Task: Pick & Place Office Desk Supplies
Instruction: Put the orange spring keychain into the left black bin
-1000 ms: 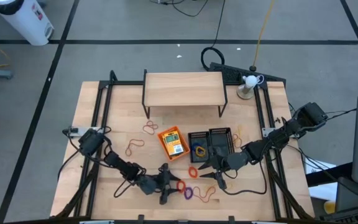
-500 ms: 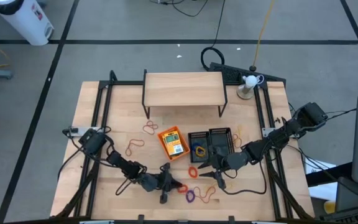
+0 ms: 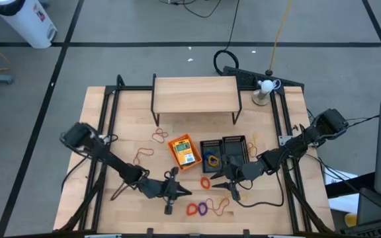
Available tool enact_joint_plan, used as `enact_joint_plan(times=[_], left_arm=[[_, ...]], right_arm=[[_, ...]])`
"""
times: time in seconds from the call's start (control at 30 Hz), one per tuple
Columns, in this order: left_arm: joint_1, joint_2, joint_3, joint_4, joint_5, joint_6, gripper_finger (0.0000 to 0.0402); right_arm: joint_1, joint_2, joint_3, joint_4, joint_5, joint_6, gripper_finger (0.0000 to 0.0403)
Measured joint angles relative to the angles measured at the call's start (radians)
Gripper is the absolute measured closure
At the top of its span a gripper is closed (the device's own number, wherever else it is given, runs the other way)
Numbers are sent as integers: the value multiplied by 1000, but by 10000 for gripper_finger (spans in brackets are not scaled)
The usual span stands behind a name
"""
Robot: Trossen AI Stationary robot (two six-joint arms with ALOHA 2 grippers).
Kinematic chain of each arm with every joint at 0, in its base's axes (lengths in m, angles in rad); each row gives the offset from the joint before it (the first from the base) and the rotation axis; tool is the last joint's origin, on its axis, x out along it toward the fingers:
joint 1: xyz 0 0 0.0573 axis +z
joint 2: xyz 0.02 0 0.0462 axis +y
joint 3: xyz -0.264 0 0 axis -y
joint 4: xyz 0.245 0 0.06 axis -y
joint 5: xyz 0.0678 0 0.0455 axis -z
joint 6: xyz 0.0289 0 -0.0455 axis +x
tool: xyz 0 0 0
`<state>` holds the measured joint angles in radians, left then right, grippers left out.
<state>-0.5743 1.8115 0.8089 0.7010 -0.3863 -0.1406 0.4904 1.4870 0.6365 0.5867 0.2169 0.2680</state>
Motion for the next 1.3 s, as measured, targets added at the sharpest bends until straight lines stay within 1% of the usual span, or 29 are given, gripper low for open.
enact_joint_plan(times=[0.07, 0.17, 0.27, 0.33, 0.4, 0.57, 0.73, 0.83, 0.9, 0.97, 1.03, 1.17, 1.23, 1.3], left_arm=[[0, -56, 1, -87, 1, 0, 401], [0, -91, 1, -212, 26, 0, 394], [-3, -92, 1, -228, 55, 14, 375], [-3, -93, 1, -225, 92, 12, 356], [1, -93, 1, -236, 123, -23, 334], [2, -94, 1, -240, 164, -98, 268], [-2, -94, 2, -292, 186, -185, 206], [-17, -94, 2, -340, 194, -234, 182], [-40, -94, 2, -363, 194, -262, 174], [-70, -94, 2, -376, 165, -286, 173], [-104, -94, -10, -374, 110, -315, 177], [-179, -94, -56, -365, -62, -404, 188], [-210, -83, -80, -330, -144, -449, 191], [-236, -54, -101, -280, -200, -474, 191]], right_arm=[[0, 0, 0, 0, 0, 0, 264], [0, 0, 0, -1, -1, 0, 264], [0, 0, 0, -1, -3, 0, 264], [0, 0, 0, -1, -3, 0, 264], [0, 0, 0, -1, -3, 0, 264], [0, 0, 0, -1, -3, 1, 264], [0, 0, 0, -1, -3, 4, 264], [0, 0, 0, -1, -3, 4, 264], [0, 0, 0, -3, -3, 4, 264], [0, 0, 0, -5, -4, 4, 264], [0, 0, 0, -6, -4, 4, 264], [0, 0, 0, -6, -4, 4, 264], [0, 0, 0, -6, -4, 4, 264], [0, 0, 0, -9, -5, 7, 264]])
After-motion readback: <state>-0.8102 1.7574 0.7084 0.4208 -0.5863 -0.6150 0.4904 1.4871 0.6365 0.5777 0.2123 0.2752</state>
